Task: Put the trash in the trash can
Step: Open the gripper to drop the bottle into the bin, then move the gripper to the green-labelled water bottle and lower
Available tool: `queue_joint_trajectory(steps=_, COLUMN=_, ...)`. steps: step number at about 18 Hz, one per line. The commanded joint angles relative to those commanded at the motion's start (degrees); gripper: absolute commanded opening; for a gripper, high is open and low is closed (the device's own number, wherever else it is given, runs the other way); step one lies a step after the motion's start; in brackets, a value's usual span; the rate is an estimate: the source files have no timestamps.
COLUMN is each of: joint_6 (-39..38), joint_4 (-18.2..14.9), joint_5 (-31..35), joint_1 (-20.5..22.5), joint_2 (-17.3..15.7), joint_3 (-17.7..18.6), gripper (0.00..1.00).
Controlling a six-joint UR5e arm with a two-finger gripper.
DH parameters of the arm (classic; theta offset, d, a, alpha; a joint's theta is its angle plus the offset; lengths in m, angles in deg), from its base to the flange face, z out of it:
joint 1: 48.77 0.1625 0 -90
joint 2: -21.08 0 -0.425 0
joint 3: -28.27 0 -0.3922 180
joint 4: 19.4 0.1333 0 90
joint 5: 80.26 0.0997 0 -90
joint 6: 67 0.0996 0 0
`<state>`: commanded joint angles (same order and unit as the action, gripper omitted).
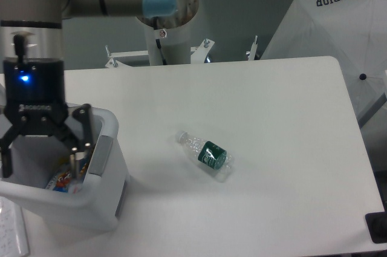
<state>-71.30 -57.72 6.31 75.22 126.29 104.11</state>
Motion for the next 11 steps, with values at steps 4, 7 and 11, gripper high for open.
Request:
queue_joint_trajectory(steps=4, joint_6=-7.55, joint_4=0.17, joint_5=0.26, joint_1=6.42, joint_2=-0.62, joint_3=3.07, gripper=1.00)
queue_joint_trajectory(steps=7, joint_6=-7.56, joint_4=0.09, joint_5=0.88, joint_1=11.34, joint_2=-0.80, joint_3=5.45, gripper=1.00)
queue_joint_trajectory(steps=11, joint_6=-7.47, joint_4=-0.35, joint_5=1.23, joint_1=15.75, joint_2=-0.97, joint_3=10.53, gripper=1.00)
